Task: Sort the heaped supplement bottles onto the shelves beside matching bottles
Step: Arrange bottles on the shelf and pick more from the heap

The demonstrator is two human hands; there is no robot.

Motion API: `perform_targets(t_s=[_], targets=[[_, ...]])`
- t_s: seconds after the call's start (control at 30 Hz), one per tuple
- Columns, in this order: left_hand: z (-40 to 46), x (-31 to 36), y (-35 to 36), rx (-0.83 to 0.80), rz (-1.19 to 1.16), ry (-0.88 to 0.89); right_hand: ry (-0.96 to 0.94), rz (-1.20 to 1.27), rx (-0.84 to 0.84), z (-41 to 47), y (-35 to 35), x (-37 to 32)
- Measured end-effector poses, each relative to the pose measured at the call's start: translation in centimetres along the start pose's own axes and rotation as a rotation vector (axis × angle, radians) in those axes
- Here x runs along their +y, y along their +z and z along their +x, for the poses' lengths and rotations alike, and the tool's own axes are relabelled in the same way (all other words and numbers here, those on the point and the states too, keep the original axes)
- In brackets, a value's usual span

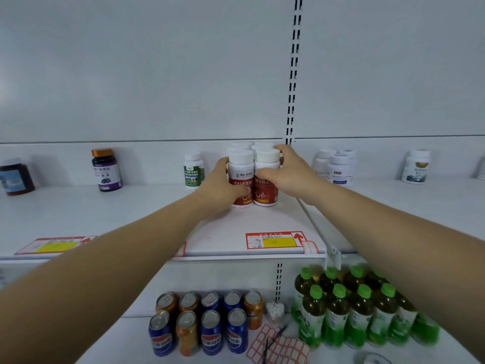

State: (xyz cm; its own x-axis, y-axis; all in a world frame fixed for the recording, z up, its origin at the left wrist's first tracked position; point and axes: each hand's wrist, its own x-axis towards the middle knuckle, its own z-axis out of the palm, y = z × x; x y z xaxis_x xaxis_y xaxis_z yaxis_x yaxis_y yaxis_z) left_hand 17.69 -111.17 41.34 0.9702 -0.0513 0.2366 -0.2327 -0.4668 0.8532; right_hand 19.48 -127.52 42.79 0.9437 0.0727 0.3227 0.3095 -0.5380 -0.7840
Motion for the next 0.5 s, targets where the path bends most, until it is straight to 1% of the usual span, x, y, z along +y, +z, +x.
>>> perform_targets(t_s=[0.07, 0.13, 0.2, 0.3, 0.37, 0.5], targets=[[0.2, 0.0, -0.4, -0.02, 0.03, -0.025, -0.011, -0.072, 0.008, 0.3, -0.5, -0.6], [0.3, 0.2, -1.3, -0.04, 0.117, -0.059, -0.049, -0.188, 0.02, 0.8, -1.4, -1.8], [0.0, 0.4, -2.8, -0.051, 0.274, -0.081, -0.117, -0.312, 0.013, 1.5, -2.1, -3.6], [-1.7, 0.4, -5.8, -0.061, 0.524, -0.057, -0.209, -0.47, -0.064, 2.0, -1.5, -7.3], [-3.7, 0.1, -8.1, -0.07, 0.64, -0.057, -0.246, -0.512, -0.12, 1.9, 0.3, -9.8], [-9.1, -2.3, -14.9, -0.049, 0.732, -0.126, -0.346, -0.525, -0.213, 0.7, 7.4, -15.2]])
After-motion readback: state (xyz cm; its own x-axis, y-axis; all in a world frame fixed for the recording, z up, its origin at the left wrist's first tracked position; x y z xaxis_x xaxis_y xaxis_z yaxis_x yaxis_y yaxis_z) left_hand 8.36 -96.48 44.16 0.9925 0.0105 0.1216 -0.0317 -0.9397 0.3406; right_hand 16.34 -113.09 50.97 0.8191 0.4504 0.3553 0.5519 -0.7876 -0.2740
